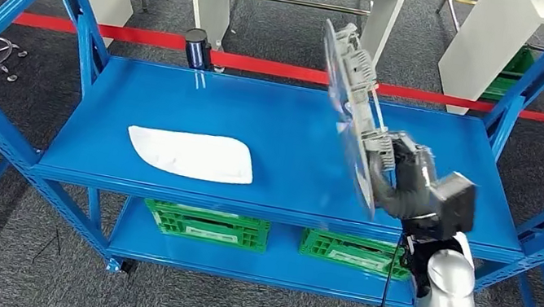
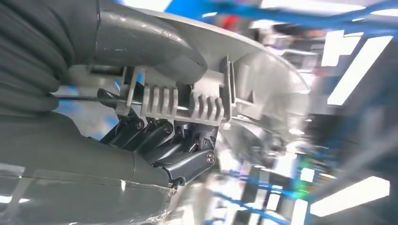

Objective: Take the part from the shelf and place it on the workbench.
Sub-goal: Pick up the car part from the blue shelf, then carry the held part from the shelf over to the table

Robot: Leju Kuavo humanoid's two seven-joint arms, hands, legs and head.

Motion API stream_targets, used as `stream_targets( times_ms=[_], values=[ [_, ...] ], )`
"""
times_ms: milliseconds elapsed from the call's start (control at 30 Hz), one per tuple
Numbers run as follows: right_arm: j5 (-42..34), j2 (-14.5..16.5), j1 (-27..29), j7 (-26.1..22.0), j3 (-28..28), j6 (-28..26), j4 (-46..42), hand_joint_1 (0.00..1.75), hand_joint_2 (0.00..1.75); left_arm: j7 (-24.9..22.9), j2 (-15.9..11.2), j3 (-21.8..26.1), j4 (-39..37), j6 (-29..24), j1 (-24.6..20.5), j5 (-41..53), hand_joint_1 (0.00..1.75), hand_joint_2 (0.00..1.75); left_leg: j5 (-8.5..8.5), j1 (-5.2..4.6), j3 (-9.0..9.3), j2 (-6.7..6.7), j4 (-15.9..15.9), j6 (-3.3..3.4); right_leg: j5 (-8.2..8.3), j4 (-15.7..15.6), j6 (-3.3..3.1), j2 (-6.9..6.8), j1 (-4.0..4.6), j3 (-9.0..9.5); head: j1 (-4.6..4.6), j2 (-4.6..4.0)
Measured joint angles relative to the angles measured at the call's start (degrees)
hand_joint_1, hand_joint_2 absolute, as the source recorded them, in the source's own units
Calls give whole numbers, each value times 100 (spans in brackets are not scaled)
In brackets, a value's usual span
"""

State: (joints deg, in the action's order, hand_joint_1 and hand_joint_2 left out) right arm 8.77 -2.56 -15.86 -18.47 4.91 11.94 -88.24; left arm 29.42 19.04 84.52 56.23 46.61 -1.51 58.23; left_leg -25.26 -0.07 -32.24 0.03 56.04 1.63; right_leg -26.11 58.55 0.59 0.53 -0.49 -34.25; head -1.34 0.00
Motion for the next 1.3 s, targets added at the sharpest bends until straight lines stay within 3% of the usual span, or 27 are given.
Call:
stream_targets(
  times_ms=[33,100,167,200,267,300,367,433,500,567,633,667,700,733,800,867,1000,1067,1133,1167,1200,1233,1300],
  values=[
    [-221,6,35,-70,-19,66,-138,169,175,18,19,3,29,68,3,-3,0,175,31,14,19,-1,-38,25,-119,237,-8,-5,0,-119,5,1],
    [-759,14,103,-200,-46,327,-367,169,175,87,52,10,69,188,17,-4,0,175,50,14,6,-8,-48,47,-446,1007,-29,-9,-10,-483,15,1],
    [-1441,16,160,-290,-50,755,-586,169,175,188,75,22,99,283,41,1,0,175,44,14,0,-16,-40,44,-596,1540,19,-11,-26,-747,16,1],
    [-1782,16,174,-311,-45,995,-705,169,175,232,81,28,115,311,50,5,0,175,37,17,1,-20,-30,36,-534,1479,74,-14,-41,-728,16,1],
    [-2362,16,177,-307,-16,1429,-955,169,175,306,91,35,149,328,58,26,0,175,-1,28,3,-30,18,-4,-221,754,200,-33,-83,-391,19,1],
    [-2634,16,178,-284,17,1629,-1079,169,175,337,92,37,172,329,57,42,0,175,-34,19,-10,-35,63,-38,-87,374,221,-41,-90,-200,22,1],
    [-3138,12,201,-224,123,2011,-1339,169,175,392,95,41,227,329,58,85,0,175,-87,0,-41,-40,141,-97,27,-3,155,-44,-85,-10,22,2],
    [-3512,-7,240,-158,260,2342,-1593,169,175,417,96,46,279,327,58,136,0,175,-102,3,-54,-40,164,-130,25,-3,44,-29,-74,-13,20,2],
    [-3749,-38,264,-87,424,2618,-1842,169,175,436,96,50,321,323,59,187,0,175,-192,23,-99,-35,265,-174,26,-9,-23,-23,-92,-1,11,1],
    [-3864,-77,272,-26,612,2837,-2074,169,175,469,92,50,343,308,56,227,0,175,-491,45,-333,-29,781,-236,22,-15,-69,-21,-104,14,-11,1],
    [-3893,-131,274,36,797,2993,-2237,169,175,513,82,49,343,270,55,262,0,175,-825,64,-698,-24,1568,-274,18,-14,-86,-22,-88,17,-22,1],
    [-3892,-162,274,72,887,3049,-2297,169,175,536,78,49,341,247,56,280,0,175,-883,69,-818,-23,1814,-276,17,-14,-88,-21,-77,20,-22,1],
    [-3882,-197,266,122,982,3092,-2352,169,175,558,73,49,339,227,56,301,0,175,-832,68,-834,-22,1838,-266,16,-14,-89,-19,-67,25,-22,1],
    [-3864,-234,248,181,1084,3120,-2405,169,175,578,65,48,336,214,57,322,0,175,-680,64,-729,-22,1621,-241,18,-14,-89,-14,-54,33,-22,1],
    [-3816,-304,186,311,1291,3135,-2508,169,175,601,34,45,333,197,54,344,0,175,-321,32,-308,-26,802,-141,25,-15,-91,-4,-32,50,-19,0],
    [-3771,-377,123,418,1479,3112,-2584,169,175,600,0,42,325,196,45,353,0,175,-159,-19,-36,-20,269,-57,43,-14,-76,-5,-20,48,-19,0],
    [-3664,-530,77,527,1759,2991,-2664,169,175,516,-41,58,315,206,36,375,0,175,-39,-26,-2,6,90,6,34,8,11,-24,-20,-2,-17,1],
    [-3627,-610,52,554,1852,2952,-2703,169,175,452,-40,70,315,206,23,407,0,175,73,1,-12,25,-10,52,-254,377,-24,-29,-10,-164,5,1],
    [-3608,-670,40,572,1927,2926,-2714,169,175,391,-33,98,315,206,10,431,0,175,140,-13,-97,30,-15,85,-642,1059,-61,-29,-13,-399,26,1],
    [-3604,-695,42,576,1960,2919,-2714,169,175,361,-29,118,315,206,4,433,0,175,172,-18,-145,30,-7,89,-758,1330,-43,-29,-23,-467,27,0],
    [-3603,-717,44,580,1988,2913,-2714,169,175,336,-25,136,315,206,-1,436,0,175,201,-21,-193,30,1,87,-789,1419,4,-30,-34,-445,27,0],
    [-3603,-736,42,581,2014,2910,-2715,169,175,314,-21,148,315,206,-4,438,0,175,231,-21,-241,28,15,78,-741,1295,67,-32,-49,-318,28,0],
    [-3602,-762,34,585,2056,2904,-2723,169,175,291,-13,155,316,206,-6,443,0,175,277,-17,-329,23,65,44,-549,516,168,-44,-78,184,29,1]
  ],
)
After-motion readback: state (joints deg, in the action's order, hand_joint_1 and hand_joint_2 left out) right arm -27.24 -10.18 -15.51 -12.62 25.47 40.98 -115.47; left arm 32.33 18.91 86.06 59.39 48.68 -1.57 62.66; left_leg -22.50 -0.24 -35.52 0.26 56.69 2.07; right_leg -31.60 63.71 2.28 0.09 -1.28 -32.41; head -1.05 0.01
